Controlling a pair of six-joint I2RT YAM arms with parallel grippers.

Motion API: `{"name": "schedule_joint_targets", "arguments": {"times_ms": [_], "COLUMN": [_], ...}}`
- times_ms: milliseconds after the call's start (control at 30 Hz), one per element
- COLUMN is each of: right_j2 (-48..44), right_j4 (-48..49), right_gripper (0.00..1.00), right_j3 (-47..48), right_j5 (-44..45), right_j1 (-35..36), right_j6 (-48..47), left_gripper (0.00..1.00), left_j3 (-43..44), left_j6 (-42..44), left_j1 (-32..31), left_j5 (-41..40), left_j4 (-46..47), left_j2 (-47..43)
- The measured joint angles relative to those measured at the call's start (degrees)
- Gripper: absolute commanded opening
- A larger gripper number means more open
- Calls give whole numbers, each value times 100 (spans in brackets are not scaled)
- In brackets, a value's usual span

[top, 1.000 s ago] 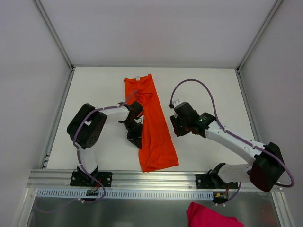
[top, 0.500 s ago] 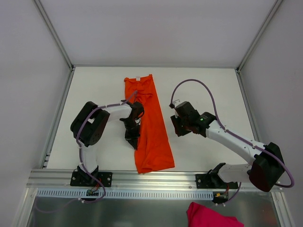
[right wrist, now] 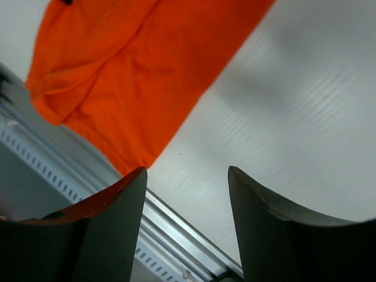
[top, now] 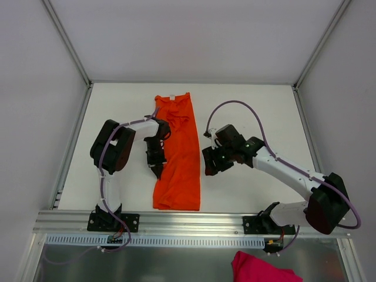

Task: Fold and stack the t-shirts
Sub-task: Rotate the tshirt 90 degrees

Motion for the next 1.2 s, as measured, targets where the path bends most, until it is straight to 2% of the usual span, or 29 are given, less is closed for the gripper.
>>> {"name": "schedule_joint_targets", "arguments": {"times_ms": [167,300,533,733,1000,1100,1133,1200], "right_j2": [522,1410,2761,3045,3045,3018,2990,2911], "right_j4": [197,494,881,964,1141,1147,1145,1108], "right_gripper": [61,61,57,57,57,56,56,56], "right_j3": [483,1119,1215,1220,1255,1305,1305,1305], "right_j5": [-778,-1314,-1718,-1864,-1711,-1403,-1283,-1045], "right_j1": [256,595,1447,1941,2184,2293,2356,2509], "right_j6": [98,109,286,380,658,892,960,1097], "left_gripper": [0,0,0,0,0,15,33,49], "left_j3": [243,319,354,385,282,17,-125,-466], "left_j6": [9,22,-2,-122,-378,-411,-413,-437], "left_j1": [-2,-2,0,0,0,-7,-4,-2], "left_j5": [4,140,614,776,680,570,505,304], "left_j4": [-129,-37,358,632,949,1198,1298,1471], "left_j2": [177,203,203,190,13,-238,-389,-774]}}
